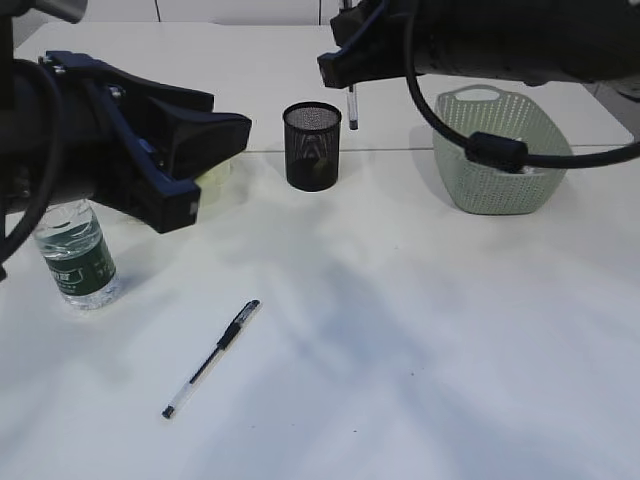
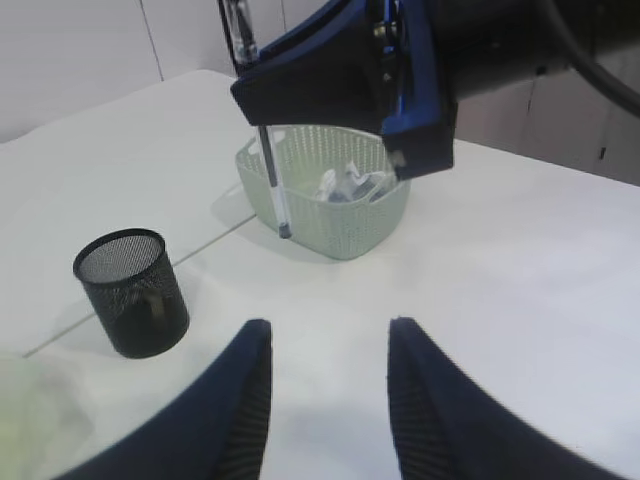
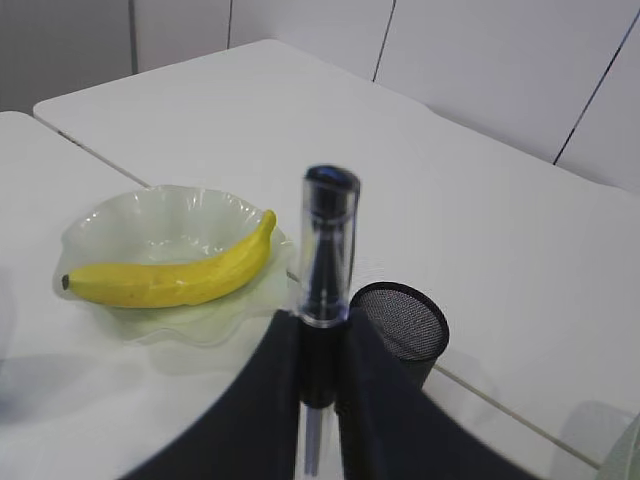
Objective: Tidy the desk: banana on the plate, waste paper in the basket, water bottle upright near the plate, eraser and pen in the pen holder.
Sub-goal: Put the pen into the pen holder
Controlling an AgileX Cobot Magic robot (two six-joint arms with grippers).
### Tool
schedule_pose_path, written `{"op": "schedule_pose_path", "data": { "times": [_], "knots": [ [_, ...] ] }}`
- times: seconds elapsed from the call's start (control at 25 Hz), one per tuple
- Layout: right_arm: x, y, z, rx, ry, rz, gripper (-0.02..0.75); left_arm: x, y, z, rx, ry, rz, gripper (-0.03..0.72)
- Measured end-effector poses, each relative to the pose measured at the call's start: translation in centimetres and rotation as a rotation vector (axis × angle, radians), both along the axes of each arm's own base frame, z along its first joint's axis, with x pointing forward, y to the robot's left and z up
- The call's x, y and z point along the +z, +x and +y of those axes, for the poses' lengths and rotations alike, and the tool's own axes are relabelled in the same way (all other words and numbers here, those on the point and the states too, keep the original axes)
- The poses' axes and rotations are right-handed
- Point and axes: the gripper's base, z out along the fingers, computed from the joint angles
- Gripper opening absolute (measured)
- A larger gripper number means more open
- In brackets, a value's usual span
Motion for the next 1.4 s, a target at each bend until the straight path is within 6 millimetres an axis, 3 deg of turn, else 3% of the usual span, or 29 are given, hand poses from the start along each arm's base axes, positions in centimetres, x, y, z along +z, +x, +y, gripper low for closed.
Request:
{"op": "schedule_pose_path", "data": {
  "times": [0.72,1.4],
  "knots": [
    [-1.3,5.0,-1.0,-0.064,-0.046,-0.011,0.050,-0.2,-0.3,0.4,0.002,0.063,0.030,0.279],
    [-2.6,9.7,-0.1,-0.075,-0.068,-0.030,0.050,-0.5,0.5,1.6,0.059,0.079,0.050,0.279]
  ]
}}
